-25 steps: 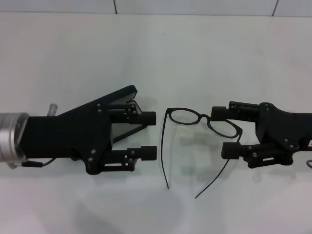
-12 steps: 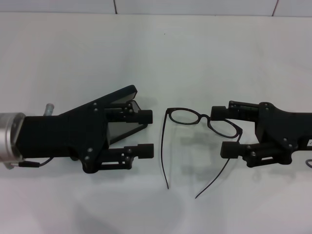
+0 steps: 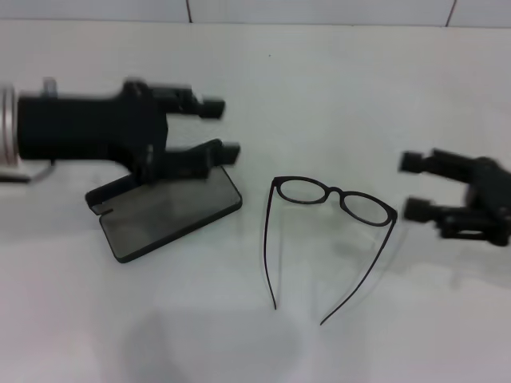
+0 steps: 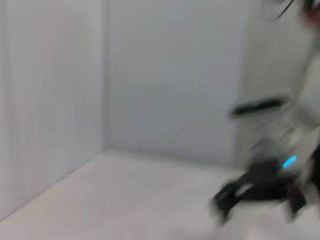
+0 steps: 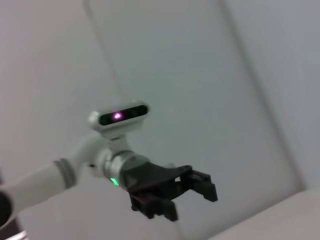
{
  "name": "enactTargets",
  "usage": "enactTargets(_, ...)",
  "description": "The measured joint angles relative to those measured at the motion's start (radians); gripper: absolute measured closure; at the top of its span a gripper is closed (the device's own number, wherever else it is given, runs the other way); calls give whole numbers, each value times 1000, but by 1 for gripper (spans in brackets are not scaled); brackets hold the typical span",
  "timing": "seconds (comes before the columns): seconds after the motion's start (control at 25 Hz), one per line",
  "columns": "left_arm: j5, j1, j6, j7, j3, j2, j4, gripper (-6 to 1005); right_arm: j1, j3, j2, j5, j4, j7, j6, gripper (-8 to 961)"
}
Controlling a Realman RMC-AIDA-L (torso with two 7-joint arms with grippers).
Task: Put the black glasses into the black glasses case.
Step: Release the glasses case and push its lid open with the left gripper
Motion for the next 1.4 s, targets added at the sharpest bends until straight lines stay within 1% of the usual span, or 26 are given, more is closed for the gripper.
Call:
enactTargets(0.08,96,11,-52,-103,49,0,151,381,-43,52,-2,0,-2,-22,-28,84)
enactTargets(0.12,166,21,-78,-143,85,-2,232,382,-74,92,-3,0,-2,-40,-49,84)
enactTargets(0.2,260,39,-122,-196,152,-3,343,384,-122,154,-3,-1,-2,-67,-82,84)
enactTargets(0.32,397,42,-179,-284,247,-2,416,387,-183,223,-6,-1,-9,-92,-124,84)
enactTargets(0.36,447,39,-193,-312,276,-1,427,388,-189,230,-7,-1,-9,-95,-129,84)
enactTargets(0.44,536,34,-214,-357,324,-2,430,390,-207,249,-9,-2,-7,-98,-148,84)
enactTargets(0.52,607,33,-237,-393,370,-2,417,392,-210,250,-11,-2,-7,-99,-150,84)
enactTargets(0.72,709,21,-302,-435,455,-2,368,396,-205,251,-11,-3,-1,-102,-151,85)
enactTargets(1.04,778,-40,-331,-458,469,1,234,404,-201,252,-10,-3,-3,-103,-151,85)
enactTargets(1.32,815,-79,-331,-504,495,1,206,410,-207,252,-9,1,-1,-104,-152,85)
enactTargets(1.4,816,-83,-331,-505,507,1,206,466,-208,252,-9,2,-1,-104,-152,85)
